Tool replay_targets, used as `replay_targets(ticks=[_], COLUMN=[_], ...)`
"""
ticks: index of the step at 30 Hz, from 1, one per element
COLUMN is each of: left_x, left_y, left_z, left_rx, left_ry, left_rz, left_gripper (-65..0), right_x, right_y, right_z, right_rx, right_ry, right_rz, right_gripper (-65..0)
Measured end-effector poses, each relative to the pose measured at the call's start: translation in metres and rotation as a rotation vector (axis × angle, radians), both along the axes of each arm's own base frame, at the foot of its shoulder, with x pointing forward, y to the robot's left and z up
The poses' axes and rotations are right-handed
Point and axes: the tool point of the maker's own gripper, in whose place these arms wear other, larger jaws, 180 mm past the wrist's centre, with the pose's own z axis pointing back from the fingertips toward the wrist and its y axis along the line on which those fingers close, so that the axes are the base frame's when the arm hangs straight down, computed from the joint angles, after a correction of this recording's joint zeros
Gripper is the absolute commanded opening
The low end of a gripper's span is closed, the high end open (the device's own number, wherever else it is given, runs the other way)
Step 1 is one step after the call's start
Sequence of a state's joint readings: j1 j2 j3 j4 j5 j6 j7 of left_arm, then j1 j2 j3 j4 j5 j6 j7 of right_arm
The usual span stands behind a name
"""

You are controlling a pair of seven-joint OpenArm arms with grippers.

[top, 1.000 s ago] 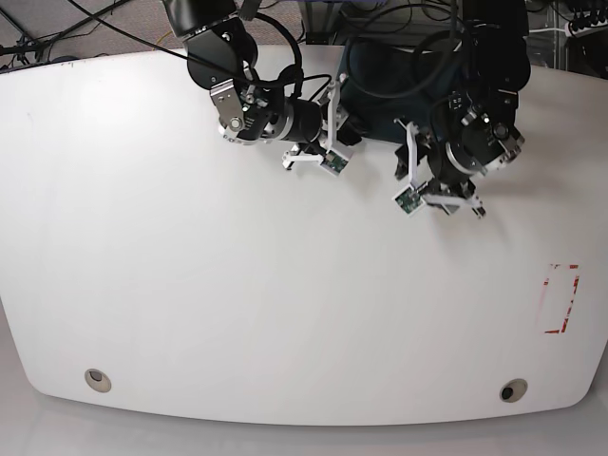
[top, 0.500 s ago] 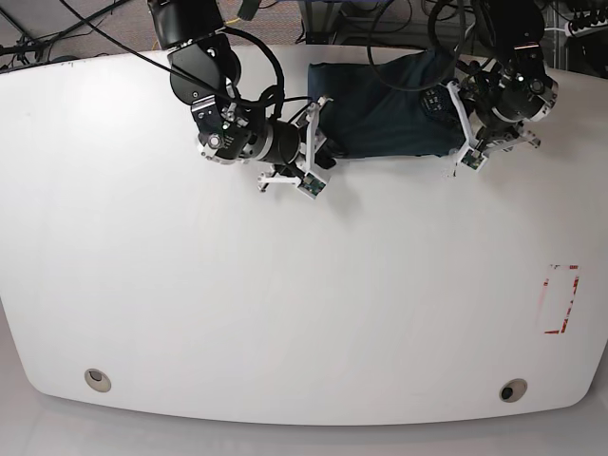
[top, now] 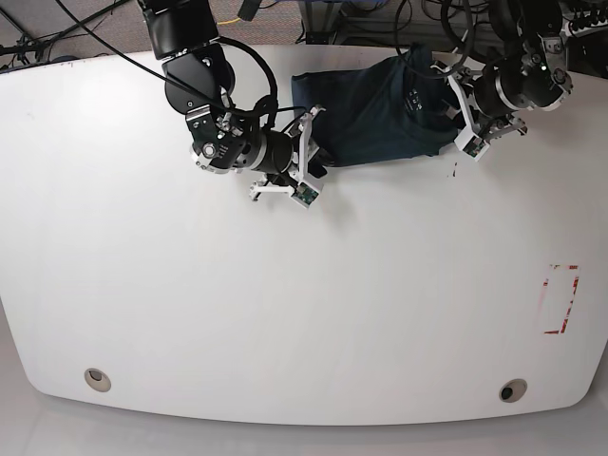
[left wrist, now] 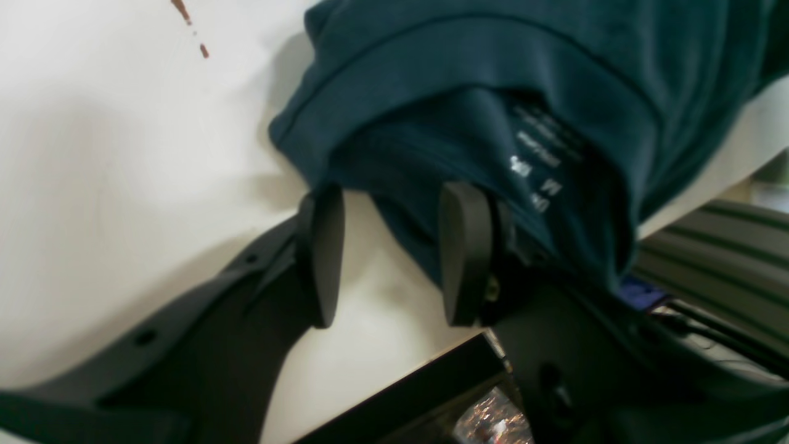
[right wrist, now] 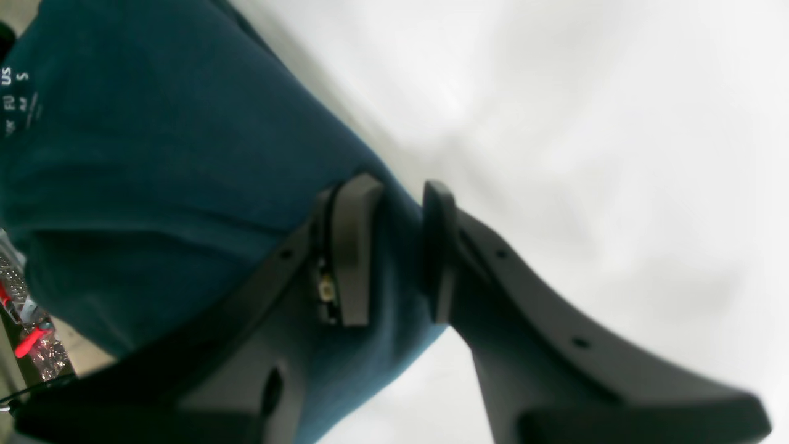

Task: Fold the T-shirt properly
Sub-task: 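Drag the shirt bundle along the table with both grippers, then release, then push the shirt bundle with the left gripper to straighten it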

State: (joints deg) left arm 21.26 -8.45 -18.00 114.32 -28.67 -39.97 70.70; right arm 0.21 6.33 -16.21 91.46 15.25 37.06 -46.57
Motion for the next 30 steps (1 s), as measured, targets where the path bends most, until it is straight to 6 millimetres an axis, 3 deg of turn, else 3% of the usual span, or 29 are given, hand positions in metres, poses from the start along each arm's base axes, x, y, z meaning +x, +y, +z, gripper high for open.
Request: replay_targets(ticks=[6, 11, 18, 24, 30], left_x=[0.001, 0.025, 0.068, 0.107, 0.101], left_y=[-0.015, 0.006, 0.030, 0.042, 0.040], left_z=[-0.009, -0.005, -0.001, 0.015, 0.039], left_rx=[-0.033, 0.089, 0.198, 0.224, 0.250], left_ry=[0.027, -0.017, -0.052, -0.097, -0.108], left_rz=[-0.030, -0.012, 0.029, 0.063, 0.035], left_gripper=[-42.1, -42.1, -42.1, -42.1, -42.1], right_x=[0.011, 0.022, 0.025, 0.003, -0.021], right_y=[-0.014, -0.033, -0.065, -0.065, -0.067], right_z=[0.003, 0.020, 0.053, 0.059, 0.040], right_rx=[0.010, -0.026, -0.111, -0.119, -0.140], right_ry=[-0.004, -0.050, -0.136, -0.142, -0.071], right_rz=[-0.061, -0.101, -0.139, -0.130, -0.121], right_gripper=[-51.2, -50.6, -38.0, -37.4, -37.4])
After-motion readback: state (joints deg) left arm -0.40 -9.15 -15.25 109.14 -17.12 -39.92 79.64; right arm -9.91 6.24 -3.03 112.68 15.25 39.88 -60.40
